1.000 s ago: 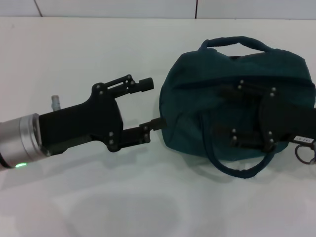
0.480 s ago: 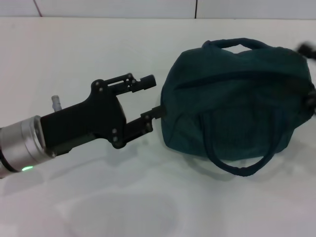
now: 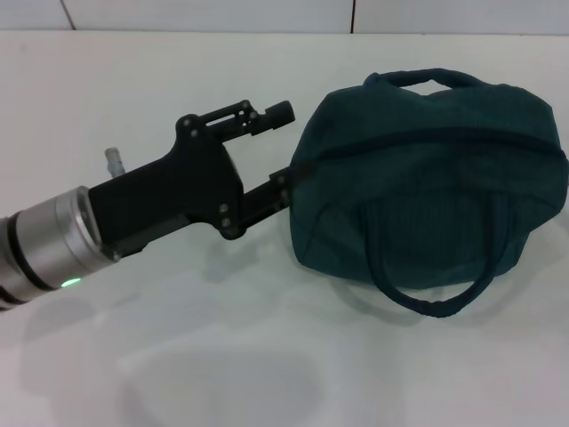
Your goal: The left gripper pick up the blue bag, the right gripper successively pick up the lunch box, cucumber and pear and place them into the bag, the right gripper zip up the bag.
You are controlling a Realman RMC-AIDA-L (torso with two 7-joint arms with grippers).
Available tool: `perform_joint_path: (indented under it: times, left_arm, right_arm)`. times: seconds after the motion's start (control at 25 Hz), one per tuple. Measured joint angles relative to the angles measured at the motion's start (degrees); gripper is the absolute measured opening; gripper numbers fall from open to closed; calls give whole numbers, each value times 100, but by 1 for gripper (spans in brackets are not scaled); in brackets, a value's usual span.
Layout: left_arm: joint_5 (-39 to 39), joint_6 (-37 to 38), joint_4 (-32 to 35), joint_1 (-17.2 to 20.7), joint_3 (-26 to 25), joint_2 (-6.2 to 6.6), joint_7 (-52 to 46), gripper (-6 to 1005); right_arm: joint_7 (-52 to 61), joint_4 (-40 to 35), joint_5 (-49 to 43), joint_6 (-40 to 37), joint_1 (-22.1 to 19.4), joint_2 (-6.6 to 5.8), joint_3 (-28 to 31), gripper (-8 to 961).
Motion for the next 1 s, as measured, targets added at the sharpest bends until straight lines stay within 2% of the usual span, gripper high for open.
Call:
perform_joint_path:
  times: [0.24, 0.4, 0.84, 1.0]
  left_arm:
    - [1, 31, 52, 17, -3, -56, 15, 515]
    - [-7, 36, 57, 56, -7, -80, 123, 515]
    - [-78, 106, 120, 153, -166, -101, 159, 515]
    - [-87, 108, 121, 150, -176, -113, 180, 515]
  right_arm:
    - [49, 166, -47, 545, 389, 28, -423, 738]
    - [52, 243, -52, 758, 720, 33, -916, 738]
    - [368, 256, 6, 740, 1411, 135, -1973, 738]
    - [384, 227, 15, 612, 1427, 125, -2135, 738]
